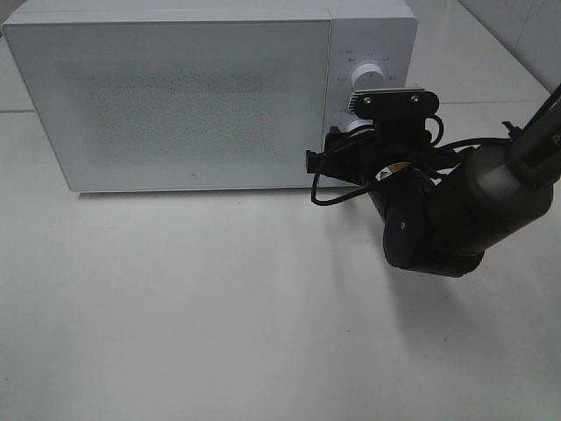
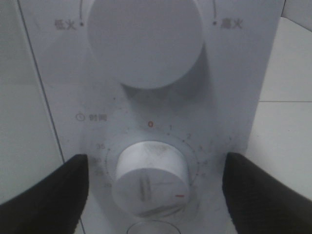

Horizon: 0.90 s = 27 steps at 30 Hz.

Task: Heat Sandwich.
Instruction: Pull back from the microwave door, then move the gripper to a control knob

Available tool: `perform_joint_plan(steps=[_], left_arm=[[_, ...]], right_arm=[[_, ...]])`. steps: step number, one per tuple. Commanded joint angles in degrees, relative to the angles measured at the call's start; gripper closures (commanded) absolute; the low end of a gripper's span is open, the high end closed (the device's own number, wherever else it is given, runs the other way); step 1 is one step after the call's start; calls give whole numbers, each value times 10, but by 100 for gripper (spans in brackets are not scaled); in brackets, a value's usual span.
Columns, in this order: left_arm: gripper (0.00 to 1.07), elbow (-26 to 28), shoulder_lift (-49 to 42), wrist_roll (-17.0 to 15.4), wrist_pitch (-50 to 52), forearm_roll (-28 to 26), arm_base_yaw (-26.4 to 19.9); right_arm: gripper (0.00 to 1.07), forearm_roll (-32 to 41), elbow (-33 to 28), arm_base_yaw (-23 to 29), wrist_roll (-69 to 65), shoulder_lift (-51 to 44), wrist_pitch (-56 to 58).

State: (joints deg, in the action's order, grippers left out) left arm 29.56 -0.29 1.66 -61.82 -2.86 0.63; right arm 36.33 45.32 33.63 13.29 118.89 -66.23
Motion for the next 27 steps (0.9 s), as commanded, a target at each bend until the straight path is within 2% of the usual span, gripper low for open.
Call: perform_joint_plan(steps=[1,2,3,4,5,7,8,9,13,27], left_arm=[[9,-1,-13,-1,2,-4,-1],[9,-1,-13,-1,2,-4,-1],[9,-1,-13,-1,2,-4,-1],[9,-1,-13,-1,2,-4,-1],[9,-1,-13,-1,2,-4,-1],[9,-1,-13,-1,2,-4,-1],[9,-1,-13,-1,2,-4,-1],[9,-1,-13,-1,2,-4,-1],[9,-1,-13,-1,2,-4,-1],[9,-1,-13,-1,2,-4,-1]], right_arm=[[44,-8,3,-1,-2,-2,-9],[48,-8,3,-1,-2,-2,-9],[59,-8,3,-1,-2,-2,-6],[65,-8,3,-1,-2,-2,-5],[65,-8,3,-1,-2,-2,-5],[80,-8,3,-1,-2,-2,-5],[92,-9,3,-1,-2,-2,-5],[96,-9,3,-1,-2,-2,-5],[103,-13,3,-1,-2,-2,-5],[100,-14,3,-1,-40,-2,-15]])
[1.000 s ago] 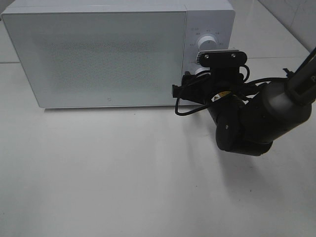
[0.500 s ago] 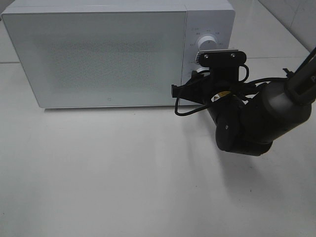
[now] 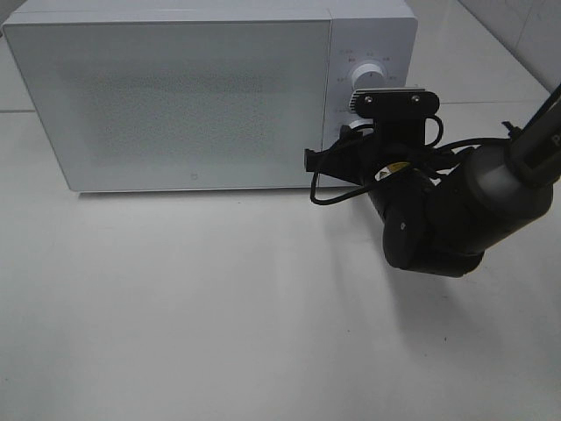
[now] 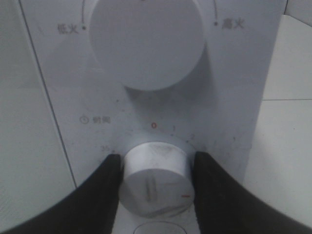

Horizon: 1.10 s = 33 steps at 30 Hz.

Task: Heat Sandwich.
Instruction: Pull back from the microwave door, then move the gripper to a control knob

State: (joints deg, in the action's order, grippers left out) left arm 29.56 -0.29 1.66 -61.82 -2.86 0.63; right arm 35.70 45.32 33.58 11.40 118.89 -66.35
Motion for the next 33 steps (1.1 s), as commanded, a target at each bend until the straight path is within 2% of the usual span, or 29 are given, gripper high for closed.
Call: perform_joint_plan(steps=[1,6,10,16,33], left_arm=[[9,-1,-13,-1,2,-4,-1],[9,-1,-13,-1,2,-4,-1],[9,-1,-13,-1,2,-4,-1],[9,-1,-13,-1,2,-4,-1],[9,-1,-13,-1,2,-4,-1]], right_arm=[[100,-9,3,-1,-27,-2,-15],[100,-8,3,-1,-74,-2,-15],[100,-13,3,-1,-190,-2,-15],[100,-15,3,-1,-288,-2,-15],[99,-58,3,-1,-674,-2,-42]])
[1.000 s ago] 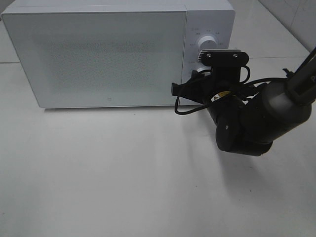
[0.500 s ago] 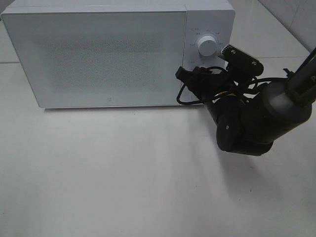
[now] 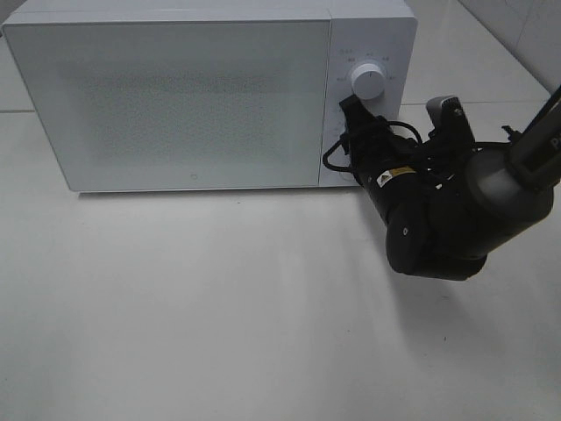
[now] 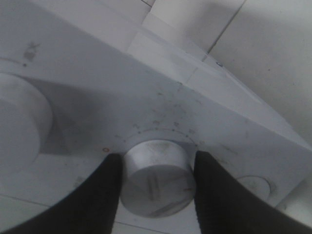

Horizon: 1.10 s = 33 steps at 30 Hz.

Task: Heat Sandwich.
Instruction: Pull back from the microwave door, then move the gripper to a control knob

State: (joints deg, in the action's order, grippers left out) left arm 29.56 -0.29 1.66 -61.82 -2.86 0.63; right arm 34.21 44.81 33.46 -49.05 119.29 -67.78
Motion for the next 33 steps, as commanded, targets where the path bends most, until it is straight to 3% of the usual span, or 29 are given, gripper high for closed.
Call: perform_joint_plan(steps=[1,19,33], left_arm=[[9,-1,-13,-1,2,-4,-1],[9,-1,-13,-1,2,-4,-1],[9,-1,-13,-1,2,-4,-1]], right_arm=[[99,-43,9,1,-113,-6,-31],[97,-15,9,1,-396,-6,-65],[95,-28,9,1,-373,-6,-66]])
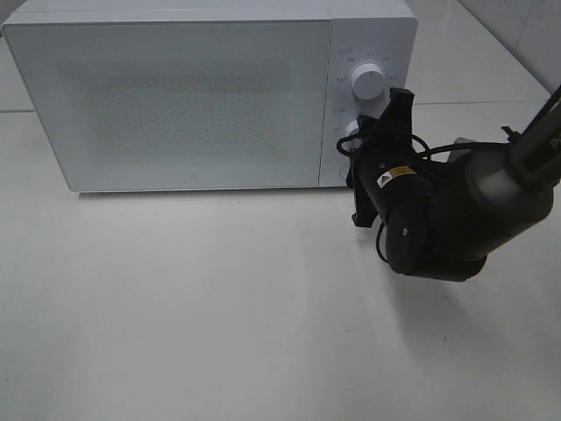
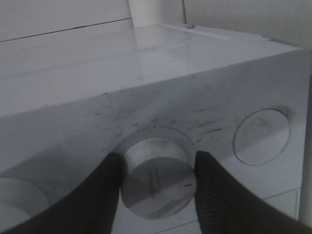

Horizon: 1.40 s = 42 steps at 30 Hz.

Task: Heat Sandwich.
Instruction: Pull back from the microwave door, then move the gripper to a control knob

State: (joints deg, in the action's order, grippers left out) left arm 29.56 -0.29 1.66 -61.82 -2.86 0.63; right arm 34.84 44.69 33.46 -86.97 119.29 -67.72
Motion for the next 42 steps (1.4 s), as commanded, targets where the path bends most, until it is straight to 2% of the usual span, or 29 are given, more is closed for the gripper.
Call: perform_joint_plan(steps=[1,10,15,19,20,21,24,27,28,29,34,42], left_arm=[[9,-1,-13,-1,2,-4,-1],[9,-1,-13,-1,2,-4,-1],[9,-1,-13,-1,2,-4,-1],[9,-1,-13,-1,2,-4,-1],[9,-1,-13,-1,2,-4,-1],[9,-1,-13,-1,2,-4,-1],[9,-1,-13,-1,2,-4,-1],[9,-1,-13,-1,2,-4,-1],[9,-1,-13,-1,2,-4,-1],[9,-1,-13,-1,2,-4,-1],[9,-1,-13,-1,2,-4,-1],[9,-1,-13,-1,2,-4,-1]], right_arm=[[95,-36,10,1,6,-6,-66],[91,-48,10,1,7,-6,-63],[85,-60,10,1,9,-6,-58],[72,-58,5,1,9,-7,-57],[72,-58,5,1,9,-7,-57],[66,-55,-4,1,9,-13,-44],[61,-54,-12,1,9,-20,-32],[48,-55,-22,1,25,-26,-26],[48,-55,-22,1,25,-26,-26],[40,-58,-26,1,27,-28,-23],[27,-63,-48,1,46,-44,-9],[30,-104,-97,1,118,-100,60]])
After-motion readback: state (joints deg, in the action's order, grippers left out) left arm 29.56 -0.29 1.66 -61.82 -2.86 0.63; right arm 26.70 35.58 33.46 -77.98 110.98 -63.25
